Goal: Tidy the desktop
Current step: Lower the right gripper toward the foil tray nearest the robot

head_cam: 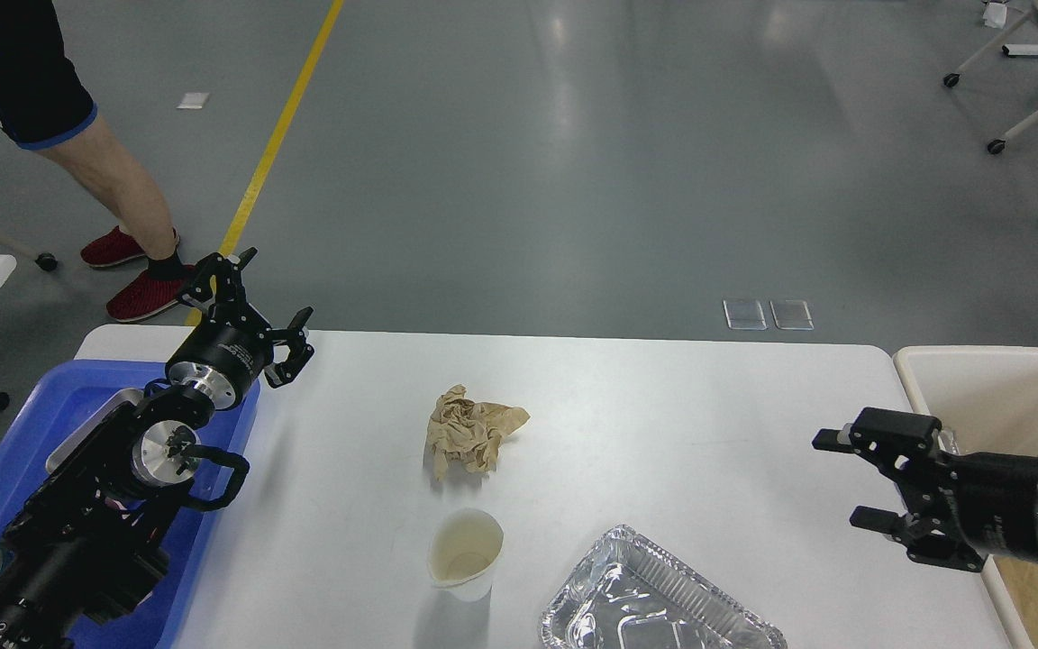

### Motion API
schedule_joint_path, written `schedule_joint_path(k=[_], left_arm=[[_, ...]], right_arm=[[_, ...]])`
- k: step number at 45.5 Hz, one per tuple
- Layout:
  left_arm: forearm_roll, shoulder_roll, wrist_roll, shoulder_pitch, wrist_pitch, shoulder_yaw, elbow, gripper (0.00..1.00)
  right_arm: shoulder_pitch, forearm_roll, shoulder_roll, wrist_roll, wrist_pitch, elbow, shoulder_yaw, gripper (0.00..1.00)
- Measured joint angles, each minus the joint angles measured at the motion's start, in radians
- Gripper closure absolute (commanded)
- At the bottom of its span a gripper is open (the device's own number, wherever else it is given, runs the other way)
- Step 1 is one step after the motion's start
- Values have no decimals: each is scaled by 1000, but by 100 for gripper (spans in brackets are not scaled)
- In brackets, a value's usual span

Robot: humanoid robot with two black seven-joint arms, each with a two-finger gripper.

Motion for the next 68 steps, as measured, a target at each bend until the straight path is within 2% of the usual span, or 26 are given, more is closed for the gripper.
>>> schedule_joint_path(k=[6, 13, 24, 33, 43, 57, 61, 68], left_arm=[[0, -2, 0, 0, 1, 0, 1, 3], [1, -13, 0, 0, 3, 0, 7, 3], [6, -18, 0, -3, 3, 8, 35, 3], [7, -17, 0, -3, 4, 12, 40, 3], [9, -25, 0, -6, 8, 13, 43, 3], [12, -26, 0, -6, 10, 14, 46, 3], [13, -28, 0, -6, 10, 14, 49, 3], [14, -29, 0, -3, 10, 14, 54, 3]], right_arm=[[-32, 0, -21, 0, 7, 2, 1, 0], [-156, -57, -1, -1, -23, 2, 2, 0], [-339, -291, 166, 0, -39, 2, 5, 0], [-363, -325, 249, 0, -88, -12, 5, 0], [-408, -333, 338, 0, -127, -96, 1, 0], [-440, -362, 396, 1, -162, -129, 1, 1], [-443, -375, 411, 2, -186, -131, 1, 6], [-443, -384, 446, 2, -211, -146, 0, 33]])
